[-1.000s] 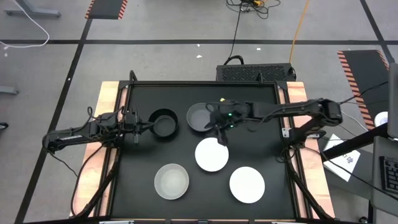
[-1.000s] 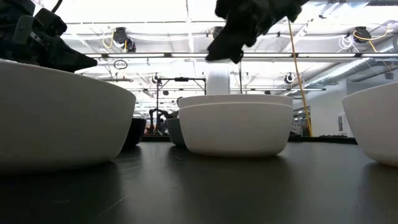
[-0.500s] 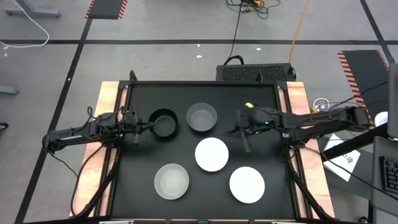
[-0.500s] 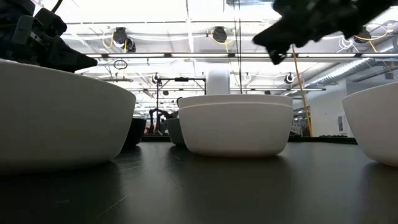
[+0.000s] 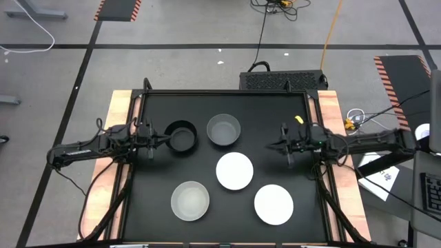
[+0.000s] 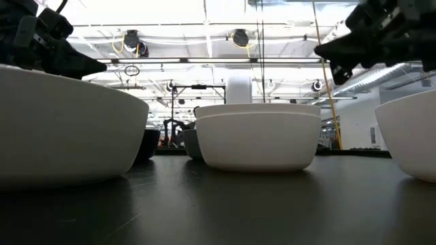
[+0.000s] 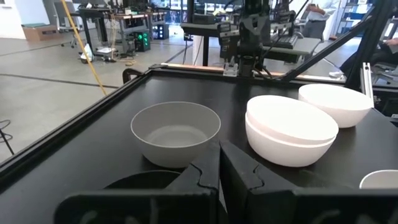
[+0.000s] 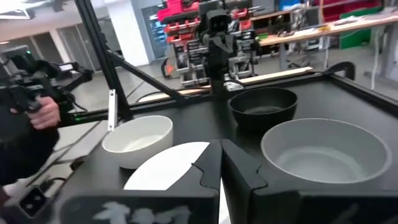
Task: Nest bowls inside each other
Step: Stack the black bowl on the left white bowl
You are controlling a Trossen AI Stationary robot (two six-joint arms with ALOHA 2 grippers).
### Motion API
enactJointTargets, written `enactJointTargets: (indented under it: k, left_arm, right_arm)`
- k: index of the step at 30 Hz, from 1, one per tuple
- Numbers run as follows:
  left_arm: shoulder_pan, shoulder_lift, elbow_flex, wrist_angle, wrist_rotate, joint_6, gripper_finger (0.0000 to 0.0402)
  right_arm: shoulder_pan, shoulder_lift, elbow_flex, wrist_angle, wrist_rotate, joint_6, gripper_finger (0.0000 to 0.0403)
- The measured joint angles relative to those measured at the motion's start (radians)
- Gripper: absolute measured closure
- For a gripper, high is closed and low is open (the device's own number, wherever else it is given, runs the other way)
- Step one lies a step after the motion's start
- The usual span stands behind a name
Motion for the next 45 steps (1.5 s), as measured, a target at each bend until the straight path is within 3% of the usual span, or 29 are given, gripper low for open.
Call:
enactJointTargets:
  k: [10, 24, 30, 35, 39, 45]
  left_arm:
    - [0.000, 0.000, 0.000, 0.025, -0.007, 0.033, 0.0394]
    - [0.000, 0.000, 0.000, 0.093, -0.014, 0.031, 0.0394]
    - [0.000, 0.000, 0.000, 0.094, -0.129, 0.021, 0.0389]
    - [0.000, 0.000, 0.000, 0.135, -0.195, 0.022, 0.0340]
    - [0.001, 0.000, 0.000, 0.170, -0.210, 0.022, 0.0269]
    - [0.015, 0.036, 0.058, 0.129, -0.329, -0.002, 0.0155]
  right_arm:
    - [0.000, -0.073, -0.113, 0.088, 0.018, -0.016, 0.0403]
    - [0.000, -0.074, -0.124, 0.070, 0.004, -0.017, 0.0403]
    - [0.000, -0.074, -0.125, 0.064, 0.003, -0.013, 0.0403]
    - [0.000, -0.074, -0.126, 0.061, 0.002, -0.013, 0.0403]
    - [0.000, -0.074, -0.126, 0.050, 0.002, -0.013, 0.0403]
    - [0.000, -0.074, -0.127, 0.032, 0.002, -0.009, 0.0403]
